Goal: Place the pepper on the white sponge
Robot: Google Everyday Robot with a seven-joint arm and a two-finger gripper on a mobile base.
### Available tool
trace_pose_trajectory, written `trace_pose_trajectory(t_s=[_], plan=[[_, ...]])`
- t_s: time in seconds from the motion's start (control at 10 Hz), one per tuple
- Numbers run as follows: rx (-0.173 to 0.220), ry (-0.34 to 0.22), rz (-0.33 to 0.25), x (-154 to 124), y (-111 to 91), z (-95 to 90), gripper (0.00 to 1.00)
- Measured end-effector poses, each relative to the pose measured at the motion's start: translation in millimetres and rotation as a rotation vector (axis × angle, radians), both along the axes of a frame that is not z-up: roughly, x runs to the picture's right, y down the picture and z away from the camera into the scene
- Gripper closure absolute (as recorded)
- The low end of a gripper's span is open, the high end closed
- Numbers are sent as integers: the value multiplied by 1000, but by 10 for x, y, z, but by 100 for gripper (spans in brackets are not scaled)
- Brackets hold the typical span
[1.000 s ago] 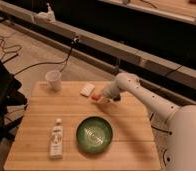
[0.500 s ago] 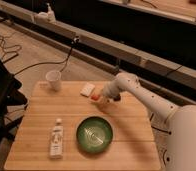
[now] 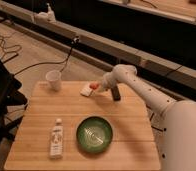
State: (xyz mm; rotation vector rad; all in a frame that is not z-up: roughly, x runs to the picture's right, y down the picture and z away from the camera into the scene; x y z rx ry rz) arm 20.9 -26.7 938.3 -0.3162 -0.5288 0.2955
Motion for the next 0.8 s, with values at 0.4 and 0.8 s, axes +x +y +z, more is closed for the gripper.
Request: trace_pose_trajectory(t_s=[0.4,0.8], plan=[[16,-70,9,-516,-170,167,100],[2,-85,-30,-790,-145,452,78]])
